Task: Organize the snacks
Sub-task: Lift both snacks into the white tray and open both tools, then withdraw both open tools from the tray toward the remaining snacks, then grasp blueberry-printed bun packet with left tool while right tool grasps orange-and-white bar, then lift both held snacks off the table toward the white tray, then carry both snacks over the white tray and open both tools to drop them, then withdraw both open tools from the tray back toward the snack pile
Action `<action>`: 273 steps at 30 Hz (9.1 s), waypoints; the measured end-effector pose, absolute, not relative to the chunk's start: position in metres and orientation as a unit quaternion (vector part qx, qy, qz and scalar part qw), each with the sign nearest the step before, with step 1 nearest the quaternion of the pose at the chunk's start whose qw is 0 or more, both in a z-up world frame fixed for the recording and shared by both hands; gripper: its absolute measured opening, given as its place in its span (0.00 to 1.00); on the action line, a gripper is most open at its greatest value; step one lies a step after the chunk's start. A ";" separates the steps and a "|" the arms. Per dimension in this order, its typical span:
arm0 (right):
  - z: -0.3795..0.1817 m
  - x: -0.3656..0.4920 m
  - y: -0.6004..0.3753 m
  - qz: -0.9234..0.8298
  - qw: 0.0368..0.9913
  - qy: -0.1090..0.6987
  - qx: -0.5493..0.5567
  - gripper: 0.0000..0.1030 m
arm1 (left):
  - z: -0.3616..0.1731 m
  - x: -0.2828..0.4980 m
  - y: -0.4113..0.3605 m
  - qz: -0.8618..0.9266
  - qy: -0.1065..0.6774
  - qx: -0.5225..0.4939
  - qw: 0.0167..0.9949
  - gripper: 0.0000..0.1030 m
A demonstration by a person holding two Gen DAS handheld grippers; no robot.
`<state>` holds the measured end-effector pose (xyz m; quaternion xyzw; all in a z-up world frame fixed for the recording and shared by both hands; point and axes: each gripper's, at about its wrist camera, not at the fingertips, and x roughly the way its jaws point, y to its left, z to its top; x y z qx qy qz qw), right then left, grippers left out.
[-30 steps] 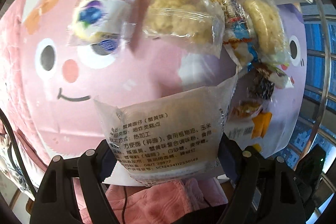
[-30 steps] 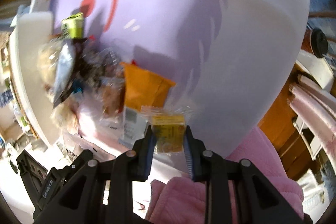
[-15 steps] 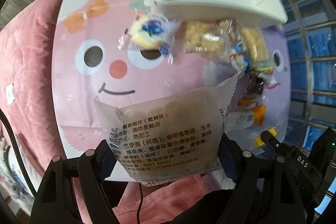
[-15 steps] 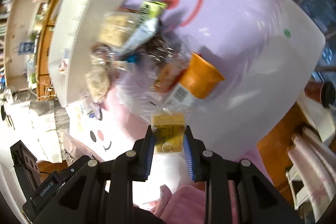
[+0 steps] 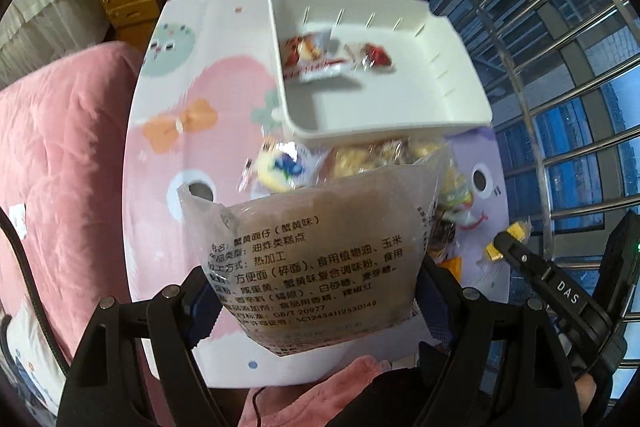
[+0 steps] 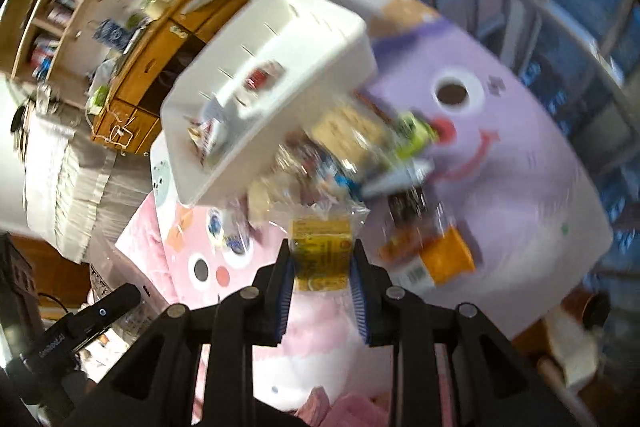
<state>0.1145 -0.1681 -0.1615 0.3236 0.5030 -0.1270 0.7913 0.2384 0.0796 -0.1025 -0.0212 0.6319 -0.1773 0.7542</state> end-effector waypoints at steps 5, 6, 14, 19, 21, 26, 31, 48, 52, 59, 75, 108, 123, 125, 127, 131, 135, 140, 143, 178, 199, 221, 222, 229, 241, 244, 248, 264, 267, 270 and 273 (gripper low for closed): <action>-0.140 0.139 -0.172 -0.119 0.819 0.482 0.288 0.25 | -0.086 0.259 0.068 -0.190 0.615 -0.019 0.765 0.79; -0.136 0.145 -0.173 -0.116 0.826 0.476 0.280 0.25 | -0.084 0.263 0.066 -0.194 0.611 -0.019 0.767 0.79; -0.125 0.184 -0.180 -0.106 0.866 0.433 0.227 0.26 | -0.080 0.297 0.046 -0.227 0.578 -0.028 0.783 0.79; -0.131 0.207 -0.186 -0.101 0.882 0.416 0.194 0.26 | -0.096 0.316 0.033 -0.242 0.577 -0.033 0.779 0.79; -0.136 0.217 -0.189 -0.097 0.888 0.412 0.179 0.26 | -0.102 0.321 0.027 -0.249 0.574 -0.034 0.779 0.79; -0.149 0.233 -0.194 -0.079 0.897 0.407 0.152 0.26 | -0.117 0.335 0.012 -0.269 0.566 -0.042 0.778 0.79; -0.161 0.243 -0.198 -0.064 0.899 0.407 0.150 0.26 | -0.131 0.346 -0.002 -0.271 0.573 -0.034 0.773 0.80; -0.192 0.261 -0.209 -0.060 0.864 0.455 0.206 0.48 | -0.135 0.360 0.004 -0.249 0.577 -0.051 0.776 0.87; -0.190 0.259 -0.206 -0.067 0.864 0.452 0.211 0.48 | -0.129 0.354 0.017 -0.246 0.573 -0.053 0.780 0.87; -0.180 0.239 -0.197 -0.084 0.863 0.440 0.234 0.49 | -0.115 0.331 0.051 -0.253 0.558 -0.060 0.788 0.87; -0.157 0.124 -0.142 -0.172 0.852 0.399 0.292 0.50 | -0.090 0.253 0.136 -0.310 0.533 -0.017 0.787 0.87; -0.248 0.025 -0.134 -0.268 0.749 0.441 0.415 0.60 | -0.167 0.258 0.099 -0.331 0.608 0.132 0.710 0.87; -0.308 0.045 -0.159 -0.282 0.677 0.512 0.447 0.60 | -0.248 0.302 0.058 -0.257 0.668 0.150 0.682 0.88; -0.308 0.050 -0.163 -0.284 0.679 0.513 0.442 0.61 | -0.255 0.307 0.052 -0.252 0.670 0.152 0.682 0.88; -0.307 0.055 -0.166 -0.288 0.682 0.519 0.427 0.61 | -0.262 0.310 0.048 -0.241 0.672 0.160 0.682 0.88; -0.306 0.067 -0.169 -0.292 0.685 0.538 0.395 0.61 | -0.277 0.317 0.045 -0.227 0.684 0.152 0.677 0.88; -0.305 0.081 -0.169 -0.289 0.689 0.560 0.358 0.62 | -0.286 0.322 0.042 -0.218 0.689 0.145 0.676 0.88; -0.302 0.096 -0.169 -0.282 0.692 0.573 0.338 0.61 | -0.295 0.327 0.040 -0.214 0.691 0.134 0.677 0.87; -0.301 0.101 -0.168 -0.276 0.692 0.583 0.323 0.57 | -0.296 0.328 0.038 -0.218 0.687 0.131 0.681 0.83; -0.276 0.004 -0.143 -0.294 0.708 0.512 0.389 0.31 | -0.202 0.256 0.098 -0.200 0.644 0.099 0.731 0.52; -0.177 0.022 -0.138 -0.226 0.827 0.417 0.300 0.31 | -0.117 0.185 0.158 -0.223 0.607 0.041 0.762 0.52; -0.134 0.134 -0.244 -0.059 0.881 0.433 0.179 0.32 | -0.087 0.227 0.028 -0.165 0.567 -0.027 0.806 0.52; -0.134 0.140 -0.248 -0.050 0.881 0.435 0.178 0.32 | -0.087 0.231 0.022 -0.160 0.567 -0.031 0.807 0.52; -0.144 0.192 -0.267 0.008 0.874 0.451 0.183 0.32 | -0.096 0.258 -0.004 -0.125 0.565 -0.053 0.814 0.53; -0.172 0.266 -0.281 0.050 0.874 0.445 0.189 0.33 | -0.122 0.312 -0.027 -0.086 0.536 -0.084 0.836 0.47; -0.178 0.275 -0.284 0.056 0.871 0.449 0.192 0.35 | -0.122 0.320 -0.030 -0.080 0.530 -0.087 0.840 0.47; -0.191 0.283 -0.294 0.054 0.855 0.468 0.218 0.35 | -0.124 0.322 -0.034 -0.080 0.535 -0.085 0.837 0.47; -0.184 0.257 -0.310 0.031 0.840 0.478 0.253 0.43 | -0.127 0.288 -0.031 -0.095 0.556 -0.078 0.822 0.47; -0.177 0.243 -0.311 0.026 0.841 0.478 0.251 0.45 | -0.124 0.276 -0.023 -0.093 0.556 -0.079 0.822 0.47; -0.171 0.228 -0.310 0.022 0.842 0.478 0.249 0.45 | -0.122 0.264 -0.014 -0.089 0.559 -0.073 0.821 0.47; -0.167 0.216 -0.308 0.017 0.842 0.480 0.245 0.45 | -0.121 0.250 -0.004 -0.085 0.562 -0.062 0.820 0.47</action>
